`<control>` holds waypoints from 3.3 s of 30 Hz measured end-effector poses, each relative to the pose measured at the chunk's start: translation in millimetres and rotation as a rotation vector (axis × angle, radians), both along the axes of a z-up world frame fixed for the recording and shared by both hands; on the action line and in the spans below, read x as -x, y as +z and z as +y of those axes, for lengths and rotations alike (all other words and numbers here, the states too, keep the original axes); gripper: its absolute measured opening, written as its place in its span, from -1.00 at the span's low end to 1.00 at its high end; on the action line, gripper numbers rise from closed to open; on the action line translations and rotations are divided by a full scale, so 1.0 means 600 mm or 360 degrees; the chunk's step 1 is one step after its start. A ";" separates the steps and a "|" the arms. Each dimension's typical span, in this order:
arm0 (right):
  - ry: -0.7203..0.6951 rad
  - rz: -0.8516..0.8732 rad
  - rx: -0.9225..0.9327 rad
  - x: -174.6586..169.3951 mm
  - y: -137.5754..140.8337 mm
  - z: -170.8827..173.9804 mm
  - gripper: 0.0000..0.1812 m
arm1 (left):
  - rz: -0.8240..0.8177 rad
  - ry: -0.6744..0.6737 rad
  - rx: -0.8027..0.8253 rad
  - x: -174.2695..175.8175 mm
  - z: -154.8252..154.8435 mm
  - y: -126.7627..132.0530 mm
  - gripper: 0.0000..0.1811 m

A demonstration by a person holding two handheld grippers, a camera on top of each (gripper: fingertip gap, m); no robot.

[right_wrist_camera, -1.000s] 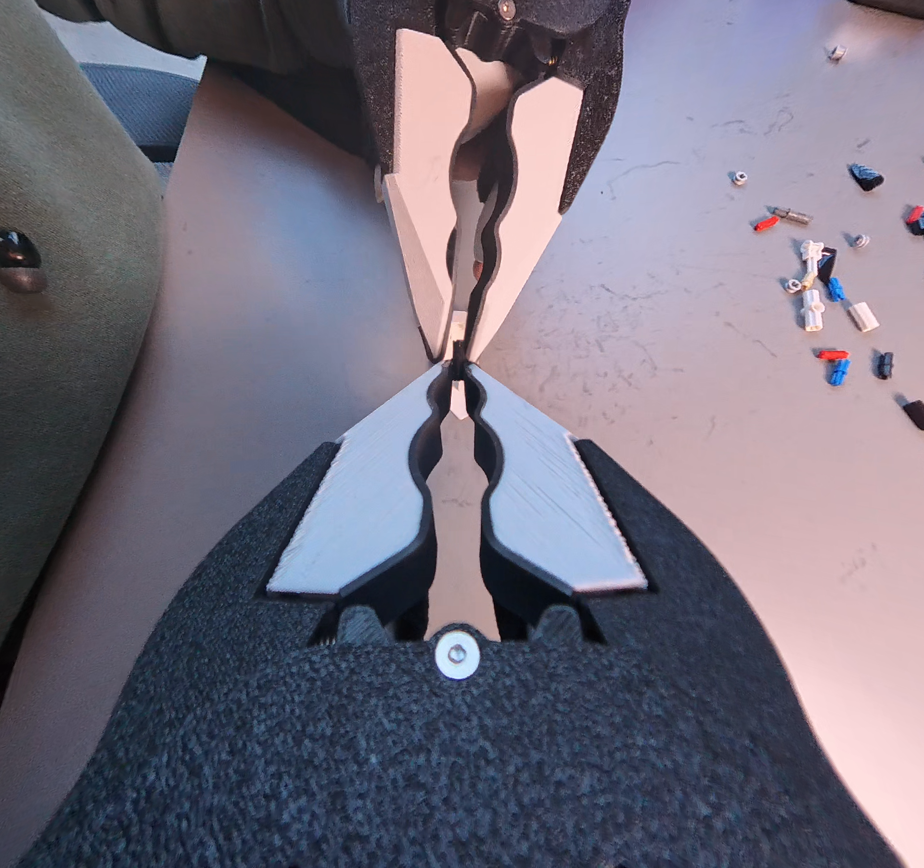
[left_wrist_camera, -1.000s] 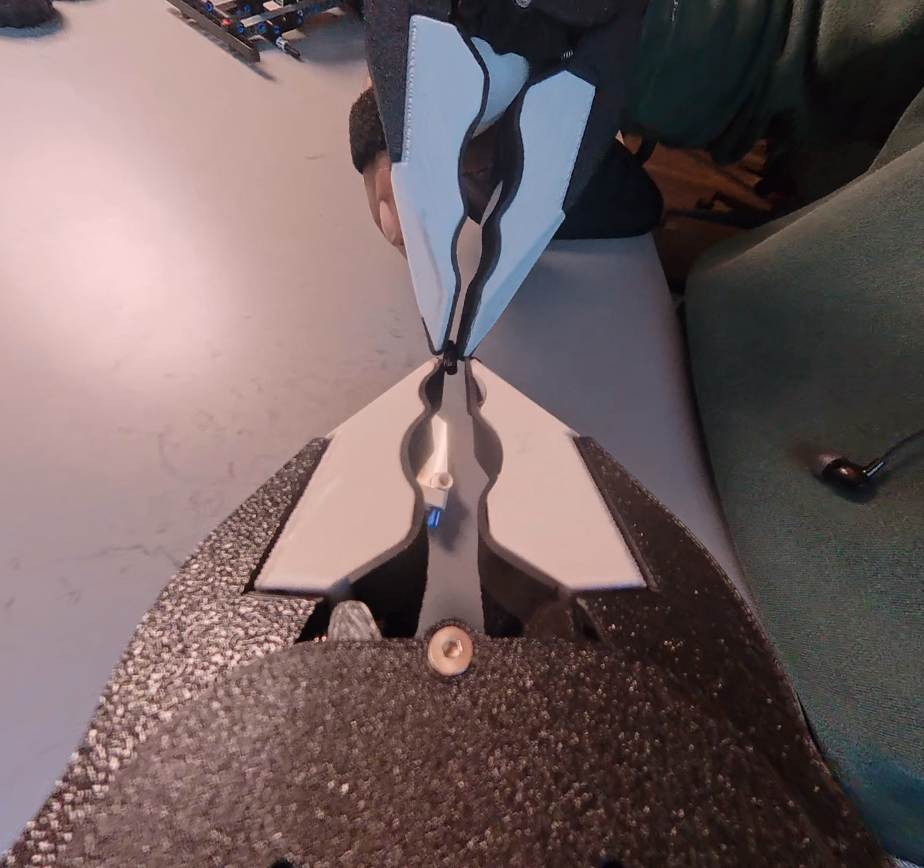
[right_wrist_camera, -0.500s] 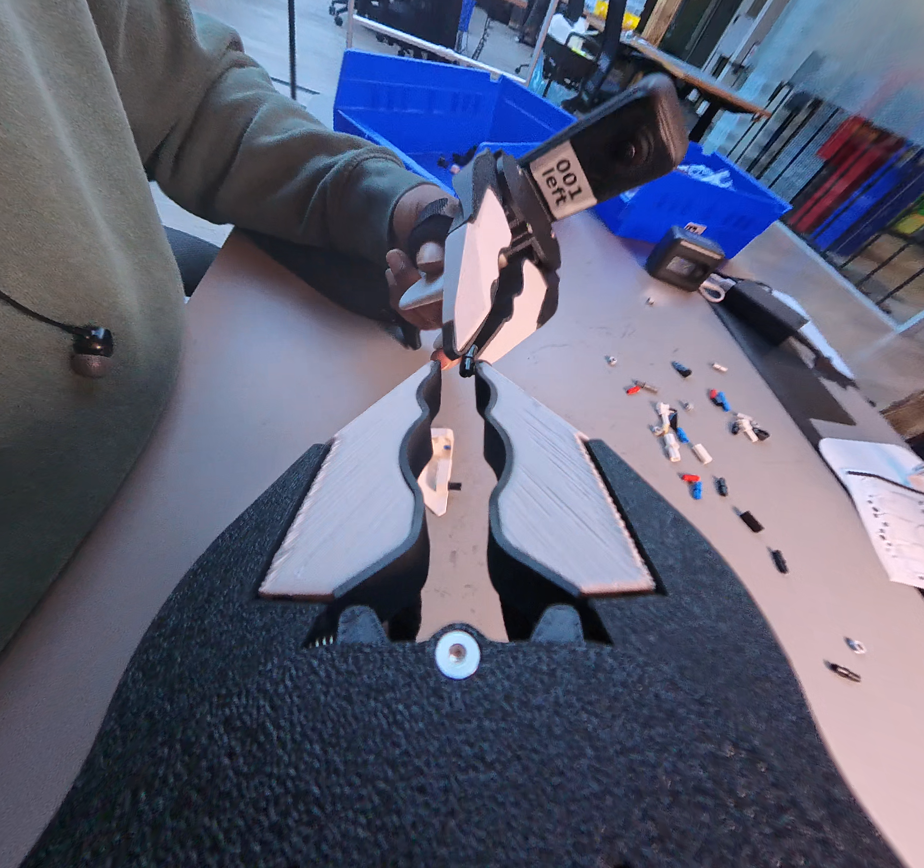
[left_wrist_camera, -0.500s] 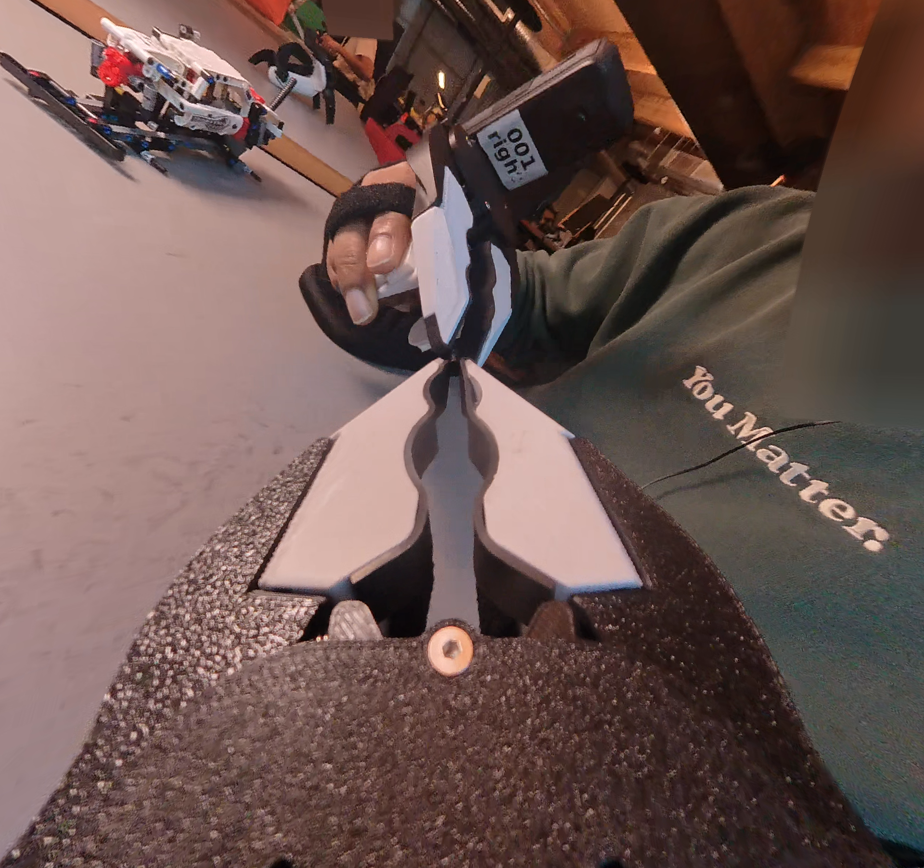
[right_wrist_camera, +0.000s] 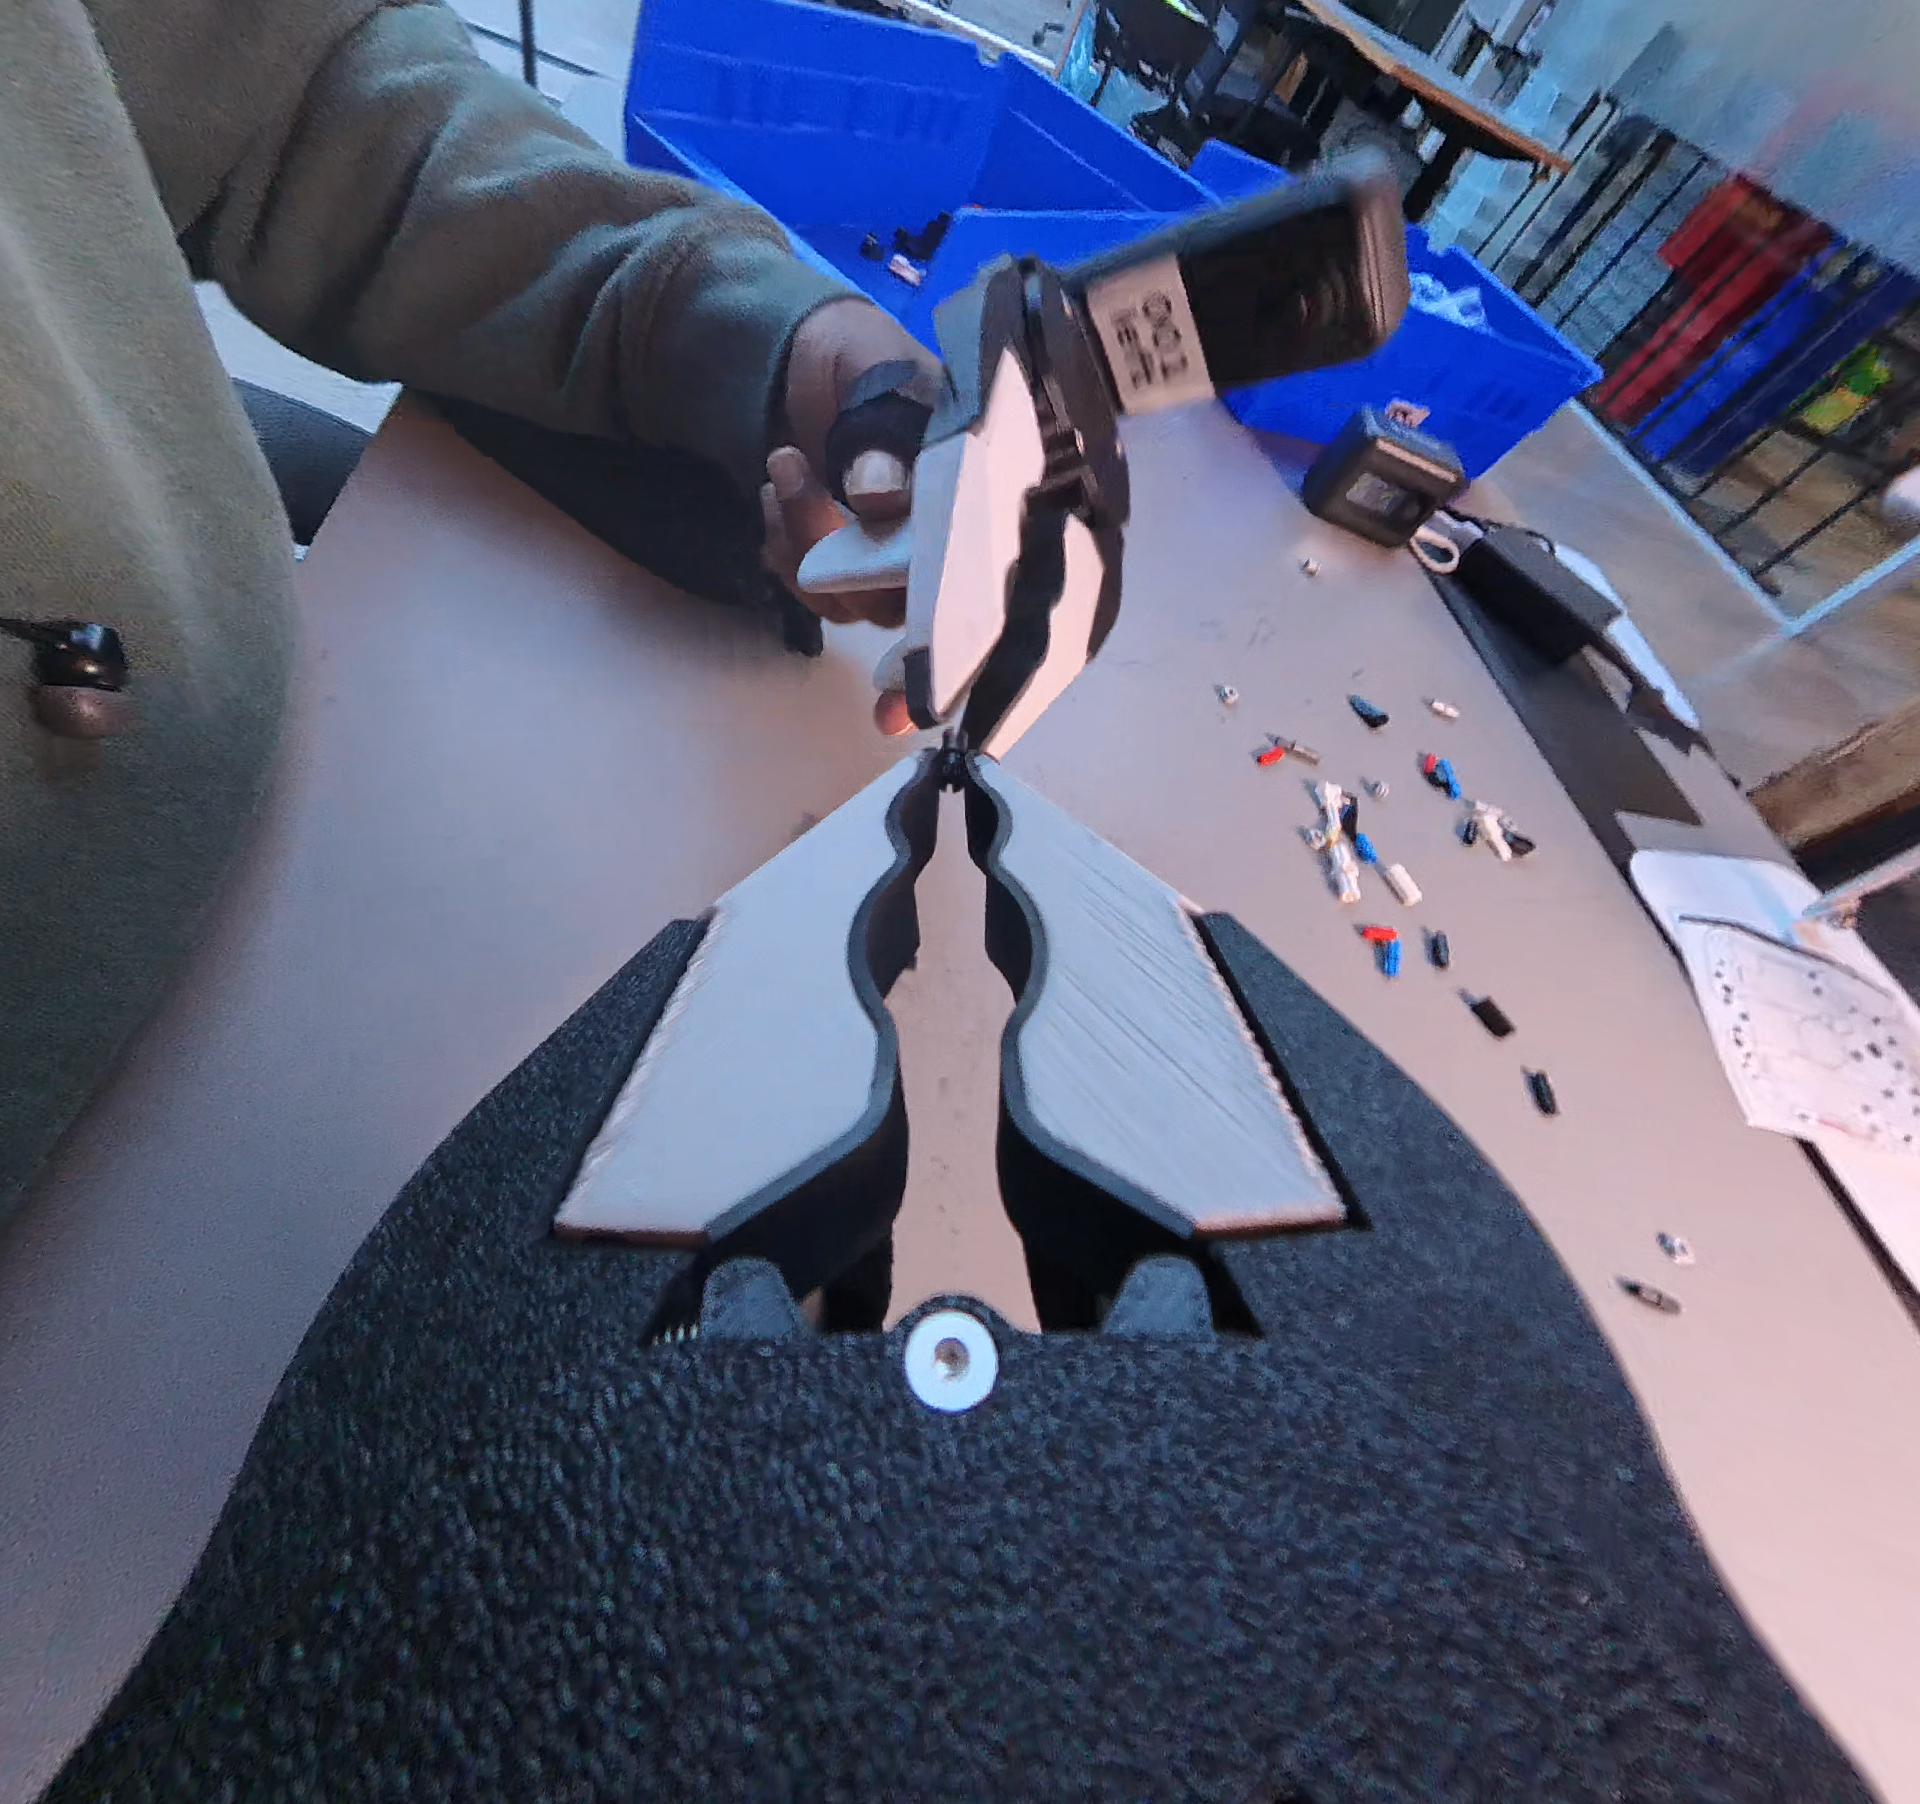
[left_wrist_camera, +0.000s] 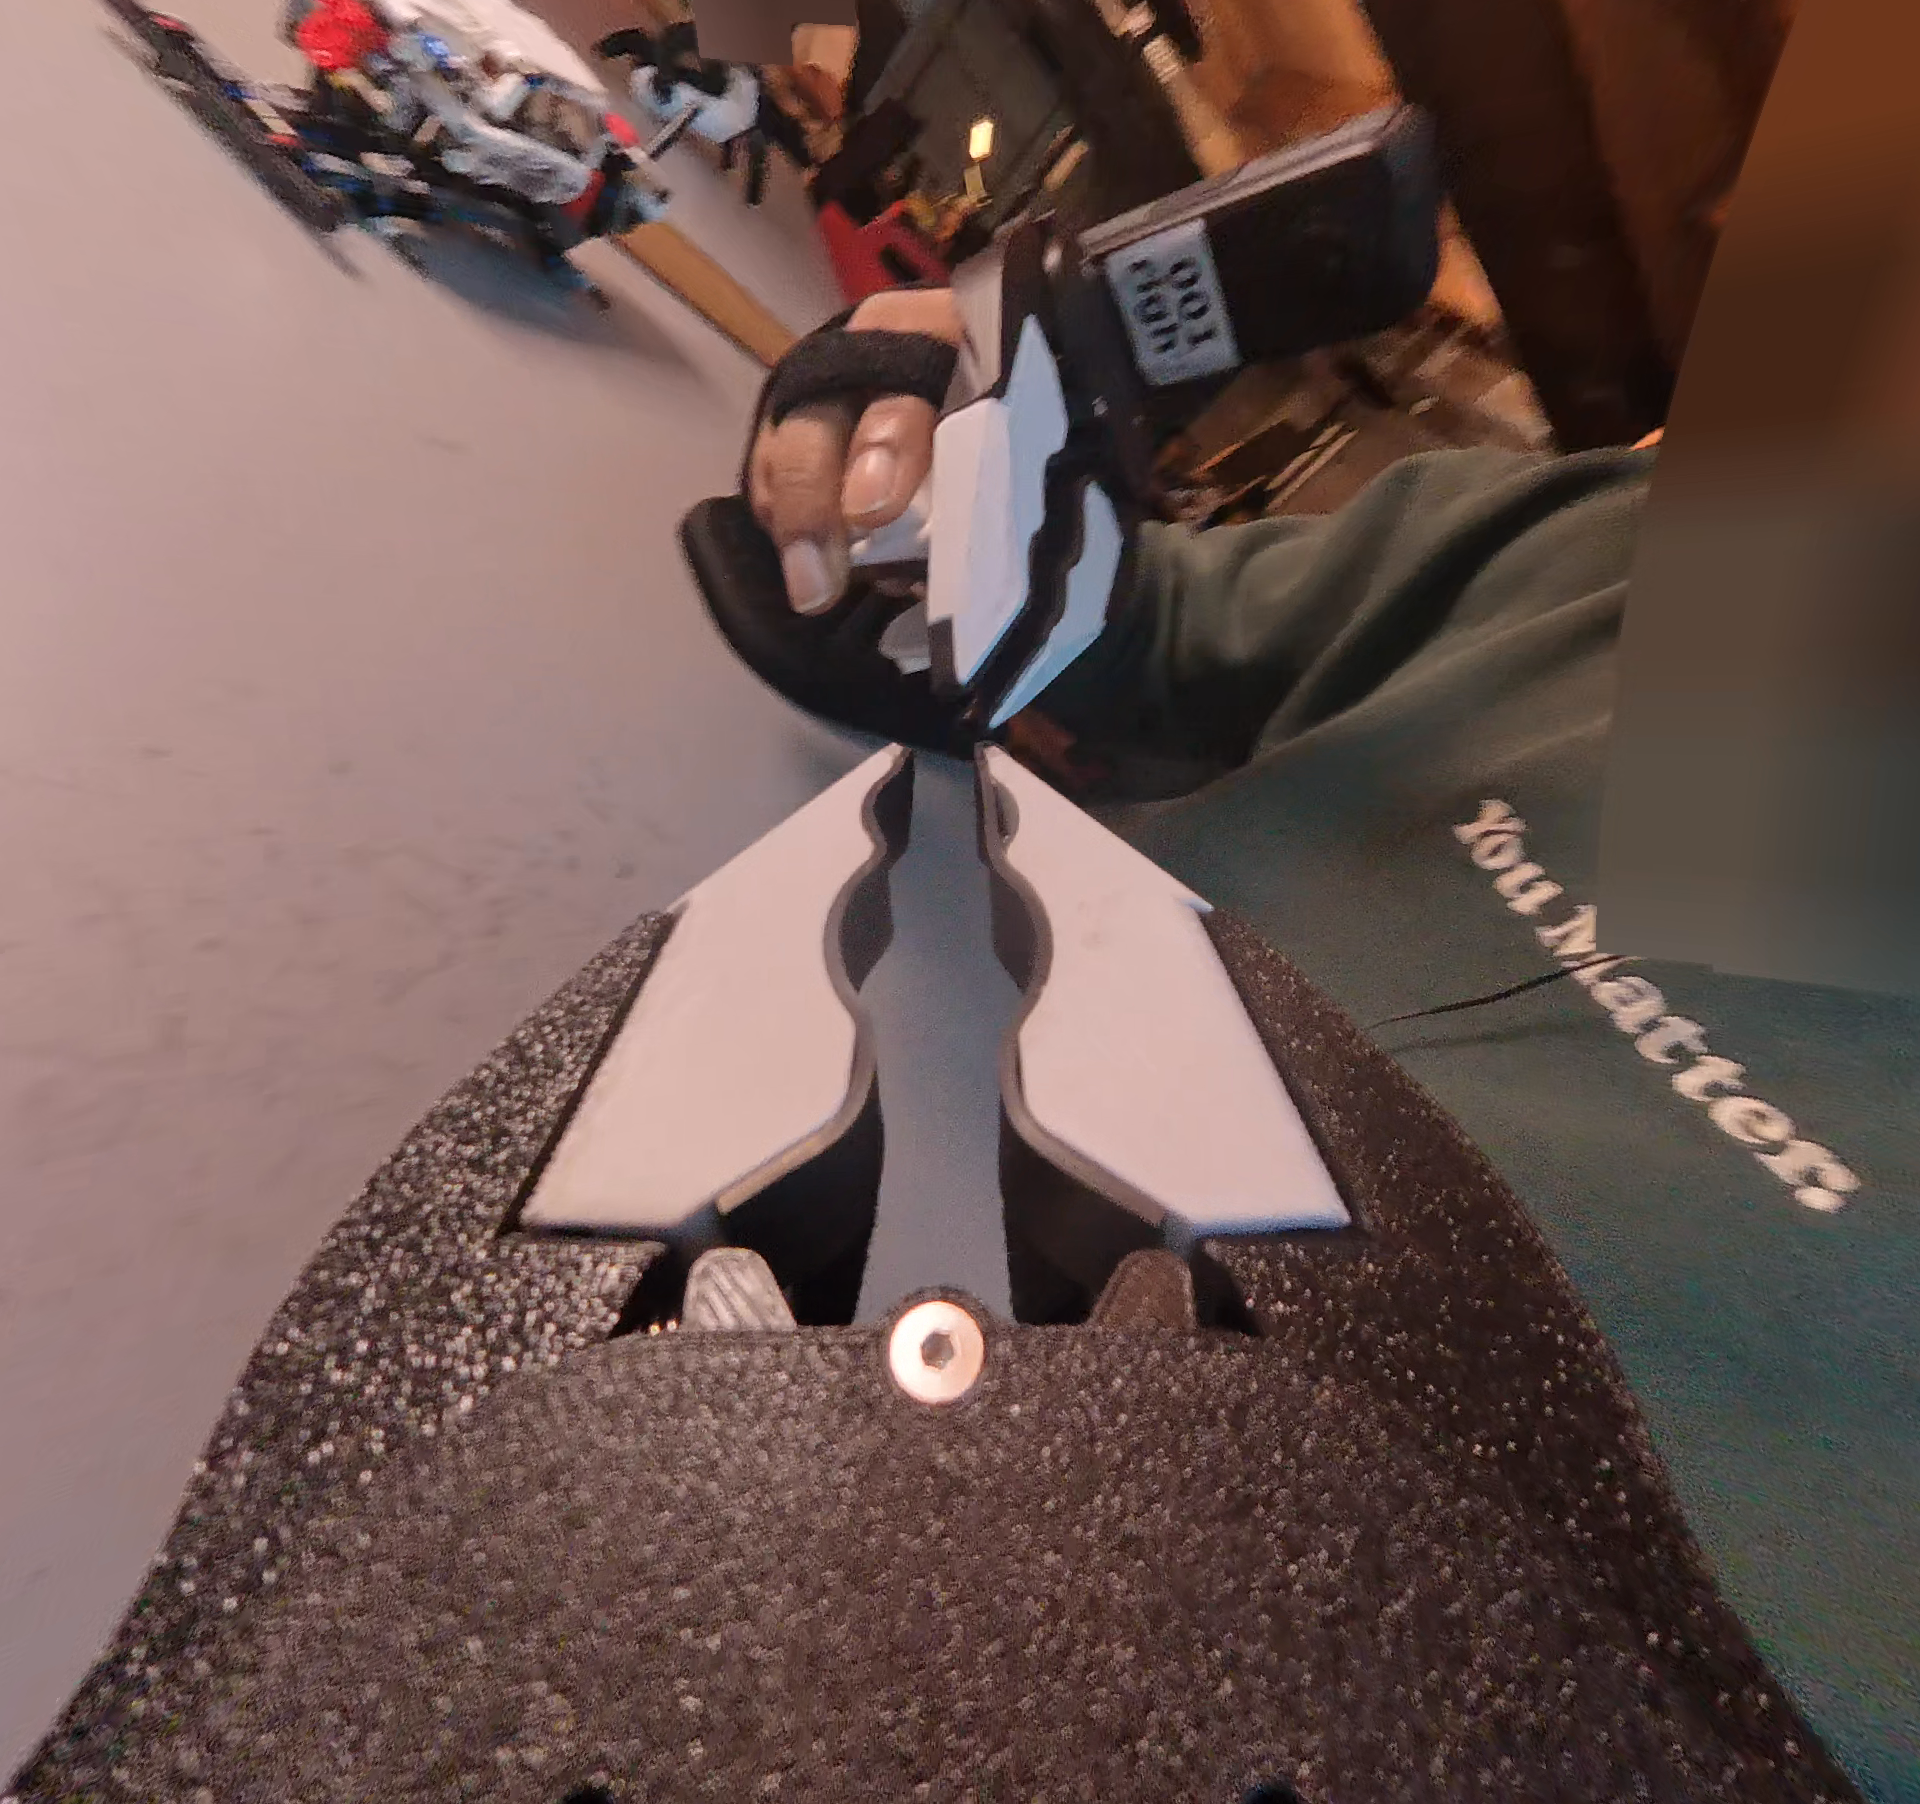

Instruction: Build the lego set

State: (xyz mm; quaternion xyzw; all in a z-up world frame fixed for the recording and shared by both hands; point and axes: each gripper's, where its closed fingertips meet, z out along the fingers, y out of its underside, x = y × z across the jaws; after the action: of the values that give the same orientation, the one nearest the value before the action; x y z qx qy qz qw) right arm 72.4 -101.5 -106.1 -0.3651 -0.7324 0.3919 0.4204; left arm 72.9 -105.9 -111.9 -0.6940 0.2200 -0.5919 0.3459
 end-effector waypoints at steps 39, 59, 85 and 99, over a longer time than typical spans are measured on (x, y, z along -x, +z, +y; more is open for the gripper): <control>-0.0223 -0.0372 0.0163 -0.007 -0.088 0.076 -0.95 | 0.2176 0.0445 -0.1345 0.075 0.077 -0.132 -0.89; -0.0162 -0.0681 -0.0094 0.010 -0.175 0.046 -0.96 | 0.1564 0.0346 -0.0946 0.020 0.030 -0.137 -0.86; -0.0204 -0.0381 0.0150 -0.003 -0.109 0.069 -0.95 | 0.2244 0.0463 -0.1136 0.088 0.048 -0.145 -0.73; -0.0311 -0.0386 0.0164 -0.003 -0.109 0.102 -0.95 | 0.2780 0.0036 -0.2582 0.074 0.060 -0.104 -0.73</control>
State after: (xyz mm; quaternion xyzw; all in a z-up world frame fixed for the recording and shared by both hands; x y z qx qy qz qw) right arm 74.1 -40.5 -171.5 -0.5004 -0.7176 0.3392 0.3458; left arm 28.6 -70.2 -174.5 -0.4429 0.6849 0.3956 0.4222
